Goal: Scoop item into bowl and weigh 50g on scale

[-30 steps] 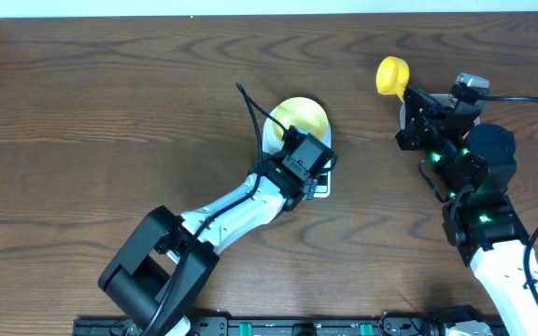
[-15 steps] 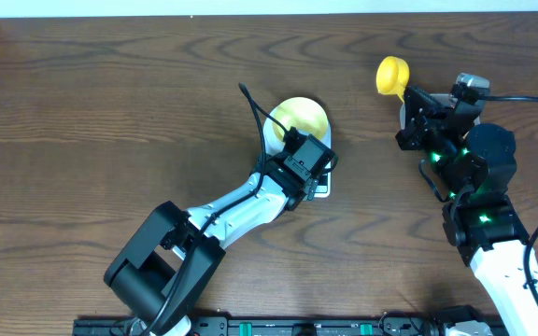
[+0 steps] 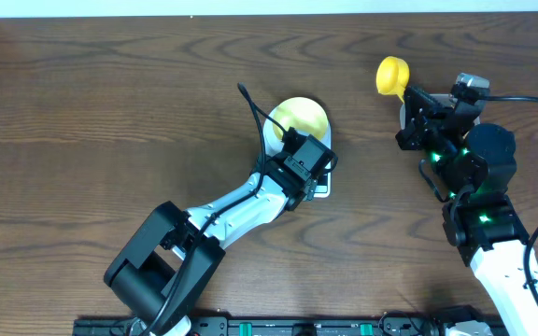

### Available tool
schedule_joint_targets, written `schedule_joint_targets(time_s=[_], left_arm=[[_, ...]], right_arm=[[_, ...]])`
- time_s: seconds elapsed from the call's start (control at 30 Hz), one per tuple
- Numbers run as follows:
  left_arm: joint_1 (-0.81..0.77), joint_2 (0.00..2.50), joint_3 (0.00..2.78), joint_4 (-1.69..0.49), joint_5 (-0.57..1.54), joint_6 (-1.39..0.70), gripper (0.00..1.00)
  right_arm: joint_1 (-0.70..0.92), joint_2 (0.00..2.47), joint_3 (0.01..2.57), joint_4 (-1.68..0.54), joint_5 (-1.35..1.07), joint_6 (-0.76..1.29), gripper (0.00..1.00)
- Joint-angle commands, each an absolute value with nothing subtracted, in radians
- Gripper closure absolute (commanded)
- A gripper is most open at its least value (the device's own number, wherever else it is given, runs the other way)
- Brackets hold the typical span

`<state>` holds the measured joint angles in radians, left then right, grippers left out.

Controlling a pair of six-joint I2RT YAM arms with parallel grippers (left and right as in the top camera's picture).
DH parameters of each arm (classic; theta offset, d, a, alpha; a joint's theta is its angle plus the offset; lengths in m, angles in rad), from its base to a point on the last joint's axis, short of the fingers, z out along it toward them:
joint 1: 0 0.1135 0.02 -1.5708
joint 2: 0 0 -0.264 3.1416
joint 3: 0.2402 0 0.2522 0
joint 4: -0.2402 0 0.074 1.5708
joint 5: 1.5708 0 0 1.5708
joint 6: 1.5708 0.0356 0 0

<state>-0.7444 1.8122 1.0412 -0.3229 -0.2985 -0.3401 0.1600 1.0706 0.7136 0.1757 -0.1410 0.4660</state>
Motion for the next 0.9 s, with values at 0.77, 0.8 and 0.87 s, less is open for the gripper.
schedule_joint_targets(time_s=[0.77, 0.8, 0.87], left_arm=[[-0.746, 1.851, 1.030, -0.335, -0.331, -0.342, 0.12], [-0.746, 1.852, 1.030, -0.334, -0.331, -0.342, 0.12], [-0.746, 1.857, 1.030, -0.335, -0.331, -0.342, 0.12]], right_arm=[[0.149, 1.063, 0.739, 0.171, -0.133, 0.463, 0.99], [0.149, 1.063, 0.739, 0.171, -0.133, 0.463, 0.99], [0.149, 1.063, 0.739, 0.171, -0.133, 0.463, 0.99]])
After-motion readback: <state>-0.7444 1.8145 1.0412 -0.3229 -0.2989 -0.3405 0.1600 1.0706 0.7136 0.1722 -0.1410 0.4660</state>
